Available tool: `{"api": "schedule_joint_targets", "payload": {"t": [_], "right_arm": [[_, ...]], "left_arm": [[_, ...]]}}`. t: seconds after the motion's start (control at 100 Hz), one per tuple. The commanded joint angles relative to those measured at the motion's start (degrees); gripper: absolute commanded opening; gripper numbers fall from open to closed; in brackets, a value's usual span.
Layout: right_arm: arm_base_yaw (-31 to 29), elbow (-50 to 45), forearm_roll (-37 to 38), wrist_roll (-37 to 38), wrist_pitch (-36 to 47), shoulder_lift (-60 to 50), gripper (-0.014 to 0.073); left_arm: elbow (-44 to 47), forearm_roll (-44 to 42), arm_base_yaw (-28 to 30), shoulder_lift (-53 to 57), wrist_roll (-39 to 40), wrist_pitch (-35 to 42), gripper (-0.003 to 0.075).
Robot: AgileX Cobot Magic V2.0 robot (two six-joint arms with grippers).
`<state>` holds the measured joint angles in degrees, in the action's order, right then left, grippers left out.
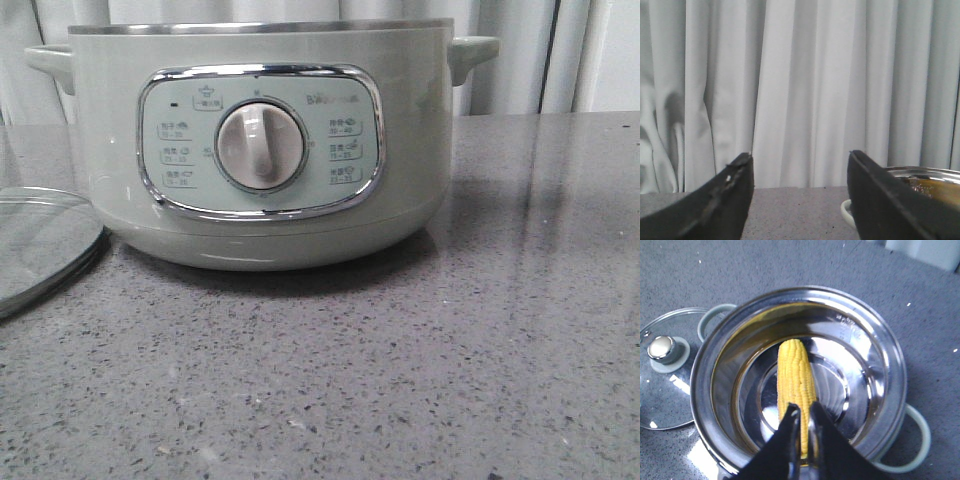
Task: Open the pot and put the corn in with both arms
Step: 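Lower the corn into the pot and open the right gripper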
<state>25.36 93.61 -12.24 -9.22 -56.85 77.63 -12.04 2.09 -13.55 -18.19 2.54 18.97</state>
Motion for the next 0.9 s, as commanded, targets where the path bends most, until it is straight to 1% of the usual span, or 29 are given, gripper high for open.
{"api": "schedule_joint_targets", "payload": {"t": [0.0, 0.17, 0.36, 0.51, 0.6, 0.66, 0.74, 0.89], "right_arm": [[0.0, 1.9, 0.7, -0.6, 3.3, -3.6, -0.0071], [0.0, 0.5, 3.4, -0.6, 5.3, -6.9, -0.0071], [0.0, -8.7, 4.1, -0.6, 12.0, -13.3, -0.0071], [0.0, -20.4, 5.6, -0.6, 19.5, -20.1, -0.0071], [0.0, -28.4, 6.8, -0.6, 25.8, -24.9, -0.0071], [0.0, -33.4, 8.3, -0.6, 29.7, -28.4, -0.0071], [0.0, -40.6, 11.2, -0.6, 32.5, -33.0, -0.0071], [0.0, -51.5, 11.5, -0.6, 36.7, -41.6, -0.0071]], "left_arm": [[-1.9, 0.4, 0.1, 3.1, 0.4, -0.3, -0.0020], [-1.9, 0.4, 0.1, 10.0, 0.4, -6.1, -0.0020], [-1.9, 0.4, 0.1, 13.9, 0.4, -12.5, -0.0020], [-1.9, 0.4, 0.1, 16.1, 0.4, -14.1, -0.0020], [-1.7, 0.4, 0.1, 16.4, 0.4, -15.2, -0.0020], [-1.5, 0.4, 0.1, 16.4, 0.4, -17.3, -0.0020], [-1.5, 0.4, 0.1, 16.4, 0.4, -19.0, -0.0020], [-1.5, 0.4, 0.1, 16.4, 0.4, -19.0, -0.0020]]}}
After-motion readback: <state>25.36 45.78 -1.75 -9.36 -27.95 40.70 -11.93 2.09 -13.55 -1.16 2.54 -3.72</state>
